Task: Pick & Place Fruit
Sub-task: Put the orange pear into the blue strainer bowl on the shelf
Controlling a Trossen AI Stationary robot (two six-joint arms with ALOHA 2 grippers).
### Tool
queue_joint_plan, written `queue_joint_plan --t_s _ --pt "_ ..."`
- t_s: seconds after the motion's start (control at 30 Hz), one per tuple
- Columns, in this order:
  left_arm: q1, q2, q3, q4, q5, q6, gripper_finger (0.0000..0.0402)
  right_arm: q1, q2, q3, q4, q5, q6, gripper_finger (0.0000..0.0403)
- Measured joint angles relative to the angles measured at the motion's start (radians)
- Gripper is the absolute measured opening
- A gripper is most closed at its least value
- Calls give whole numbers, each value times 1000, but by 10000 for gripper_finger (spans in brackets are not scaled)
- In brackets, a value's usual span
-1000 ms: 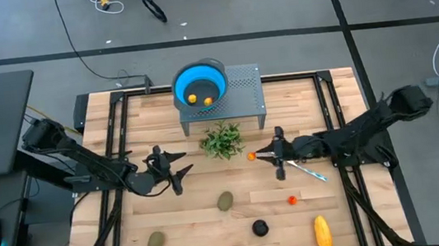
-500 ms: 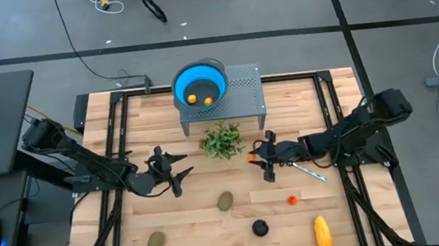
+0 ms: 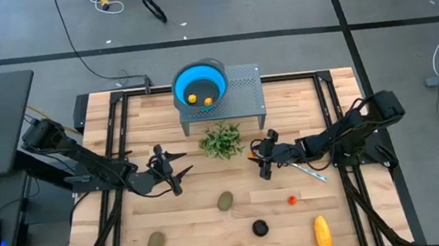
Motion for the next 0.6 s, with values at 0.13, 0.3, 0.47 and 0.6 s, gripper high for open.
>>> queue_joint_plan --t_s 0.13,0.3,0.47,0.6 --pt "6 0 0 -2 1 44 233 0 45 0 39 37 42 200" --pt "7 0 0 -2 16 89 233 0 102 0 49 43 92 200" --pt "21 0 0 10 11 154 233 0 130 0 51 43 124 200" --pt "64 0 0 46 58 186 233 0 135 0 50 43 124 199"
